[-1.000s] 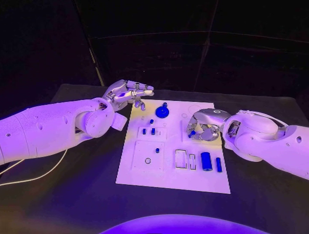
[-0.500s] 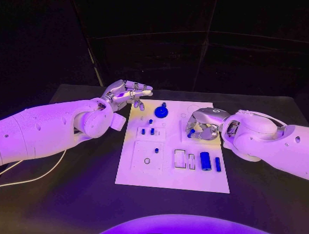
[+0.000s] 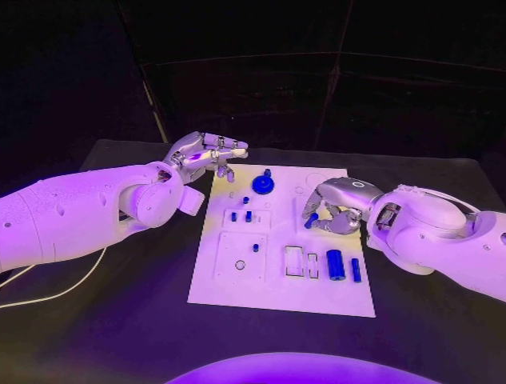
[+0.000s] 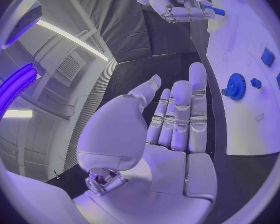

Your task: Assemble the parts on the task board

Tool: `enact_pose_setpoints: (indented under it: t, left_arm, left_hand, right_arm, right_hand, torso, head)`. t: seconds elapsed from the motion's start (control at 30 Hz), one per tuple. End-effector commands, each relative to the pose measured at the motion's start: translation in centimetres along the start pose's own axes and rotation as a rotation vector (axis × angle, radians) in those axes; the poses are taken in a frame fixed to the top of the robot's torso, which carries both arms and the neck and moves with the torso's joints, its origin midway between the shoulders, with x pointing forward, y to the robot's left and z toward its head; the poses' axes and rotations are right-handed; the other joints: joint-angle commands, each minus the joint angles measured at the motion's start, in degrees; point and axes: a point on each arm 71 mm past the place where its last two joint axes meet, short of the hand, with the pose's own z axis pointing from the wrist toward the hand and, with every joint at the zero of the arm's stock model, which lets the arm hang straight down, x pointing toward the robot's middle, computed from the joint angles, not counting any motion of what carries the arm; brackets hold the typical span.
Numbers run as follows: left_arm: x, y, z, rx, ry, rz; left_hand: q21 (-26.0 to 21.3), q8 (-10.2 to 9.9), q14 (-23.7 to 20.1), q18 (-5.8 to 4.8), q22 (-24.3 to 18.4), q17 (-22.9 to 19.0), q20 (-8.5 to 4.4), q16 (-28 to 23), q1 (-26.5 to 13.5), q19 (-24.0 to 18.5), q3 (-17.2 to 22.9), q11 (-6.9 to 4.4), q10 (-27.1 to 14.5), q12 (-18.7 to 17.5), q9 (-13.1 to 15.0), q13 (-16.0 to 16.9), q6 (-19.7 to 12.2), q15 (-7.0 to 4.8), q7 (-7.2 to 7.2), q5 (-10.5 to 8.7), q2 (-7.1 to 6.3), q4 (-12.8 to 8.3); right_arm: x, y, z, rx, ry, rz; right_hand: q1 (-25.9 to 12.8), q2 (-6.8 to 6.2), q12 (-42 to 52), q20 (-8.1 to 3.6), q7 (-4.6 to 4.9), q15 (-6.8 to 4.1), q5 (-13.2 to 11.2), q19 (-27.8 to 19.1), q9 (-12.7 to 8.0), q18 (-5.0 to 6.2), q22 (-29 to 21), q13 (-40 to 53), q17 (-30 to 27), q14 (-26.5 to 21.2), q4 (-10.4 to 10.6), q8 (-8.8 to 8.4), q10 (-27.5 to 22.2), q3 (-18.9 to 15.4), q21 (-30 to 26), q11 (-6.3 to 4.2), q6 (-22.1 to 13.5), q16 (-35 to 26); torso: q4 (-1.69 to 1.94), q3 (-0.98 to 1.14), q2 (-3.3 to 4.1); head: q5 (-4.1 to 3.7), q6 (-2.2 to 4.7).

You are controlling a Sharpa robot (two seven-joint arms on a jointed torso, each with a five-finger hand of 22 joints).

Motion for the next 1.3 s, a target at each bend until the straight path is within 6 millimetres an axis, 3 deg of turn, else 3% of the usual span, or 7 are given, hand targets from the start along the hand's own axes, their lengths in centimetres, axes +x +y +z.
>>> enact_pose_setpoints:
  t: [0.03,0.27,0.53,0.7,0.8,1.0,1.3]
  left_arm:
    - [0.0,-0.1,0.0,0.013,0.008,-0.007]
    - [0.0,0.0,-0.1,0.011,0.006,-0.008]
    - [0.1,-0.1,-0.1,0.021,-0.002,-0.005]
    - [0.2,-0.1,-0.1,0.027,-0.003,-0.004]
    - [0.2,-0.2,-0.1,0.03,-0.005,-0.003]
    - [0.1,-0.2,-0.2,0.034,-0.009,-0.002]
    - [0.1,-0.2,-0.2,0.036,-0.01,-0.001]
  left_hand:
    - [-0.4,-0.1,-0.4,1.12,-0.1,-0.1,0.36,0.1,0.0,0.2,-0.4,0.08,-0.5,0.4,0.0,0.1,-0.4,-0.03,-0.04,-0.16,0.4,0.0]
    - [-0.4,-0.1,-0.4,1.12,-0.1,-0.1,0.37,0.2,0.0,0.2,-0.5,0.1,-0.5,0.5,0.0,0.1,-0.4,-0.02,-0.01,-0.16,0.44,0.1]
    - [-0.4,-0.1,-0.4,1.12,-0.1,0.0,0.37,0.2,-0.1,0.2,-0.5,0.1,-0.5,0.5,0.0,0.1,-0.5,-0.01,-0.01,-0.16,0.48,0.1]
    - [-0.4,-0.1,-0.4,1.12,-0.1,0.0,0.37,0.2,-0.1,0.2,-0.5,0.1,-0.5,0.5,0.0,0.1,-0.5,-0.01,-0.01,-0.16,0.48,0.1]
    - [-0.4,-0.1,-0.4,1.12,-0.1,0.0,0.37,0.2,-0.1,0.2,-0.5,0.1,-0.5,0.5,0.0,0.1,-0.5,-0.01,-0.01,-0.16,0.48,0.1]
    - [-0.4,-0.1,-0.4,1.12,-0.1,0.1,0.37,0.3,0.0,0.2,-0.5,0.09,-0.5,0.5,0.0,0.1,-0.4,-0.01,-0.01,-0.16,0.53,0.1]
    - [-0.4,-0.1,-0.4,1.12,-0.1,0.1,0.37,0.3,0.0,0.2,-0.5,0.09,-0.5,0.5,0.0,0.1,-0.4,-0.01,-0.01,-0.16,0.53,0.1]
  right_arm:
    - [-0.6,0.9,-0.5,-0.025,-0.043,0.031]
    - [-2.1,2.6,-0.7,-0.066,-0.076,0.095]
    - [-2.0,5.7,0.6,-0.156,-0.075,0.127]
    - [-0.3,8.2,2.1,-0.227,-0.042,0.135]
    - [1.1,9.2,2.6,-0.255,-0.019,0.14]
    - [3.0,10.3,3.3,-0.285,0.014,0.138]
    - [4.5,11.1,4.0,-0.307,0.032,0.122]
  right_hand:
    - [0.2,-0.3,0.1,-0.31,0.28,-0.46,0.1,-0.1,-0.1,-0.16,0.1,0.5,0.0,1.8,-0.1,-0.24,1.8,0.2,0.3,-1.31,-0.1,0.3]
    - [0.0,-0.46,0.0,-0.28,0.35,-0.41,0.1,-0.2,-0.1,-0.16,0.1,0.5,0.2,1.8,-0.2,-0.33,1.7,0.3,0.3,-1.25,-0.2,0.4]
    - [0.0,-0.59,-0.1,-0.25,0.41,-0.37,0.2,-0.3,-0.1,-0.15,0.2,0.4,0.2,1.8,-0.5,-0.46,1.6,0.6,0.5,-1.18,-0.4,0.5]
    - [0.0,-0.56,-0.2,-0.24,0.44,-0.35,0.2,-0.4,-0.2,-0.13,0.1,0.4,0.2,1.8,-0.6,-0.49,1.6,0.7,0.5,-1.15,-0.4,0.4]
    - [0.0,-0.52,-0.2,-0.22,0.48,-0.32,0.3,-0.5,-0.2,-0.14,0.2,0.4,0.2,1.8,-0.6,-0.53,1.5,0.8,0.6,-1.11,-0.5,0.5]
    - [-0.1,-0.53,-0.3,-0.2,0.52,-0.3,0.3,-0.6,-0.2,-0.13,0.2,0.4,0.3,1.8,-0.7,-0.59,1.4,0.9,0.6,-1.07,-0.6,0.5]
    - [-0.1,-0.56,-0.3,-0.19,0.55,-0.28,0.4,-0.6,-0.2,-0.13,0.2,0.4,0.3,1.8,-0.8,-0.63,1.4,1.0,0.7,-1.04,-0.6,0.5]
  torso:
    - [0.08,-0.02,-0.02]
    - [-0.14,-0.06,0.01]
    - [0.0,-0.1,0.11]
    - [0.19,-0.12,0.09]
    - [0.02,-0.1,0.11]
    - [-0.08,-0.03,0.11]
    - [-0.09,0.01,0.1]
  head:
    - [-0.02,-0.09]
    - [0.3,-0.15]
    - [0.57,-0.47]
    - [0.76,-0.56]
    - [1.38,-0.6]
    - [2.23,-1.05]
    - [2.57,-1.25]
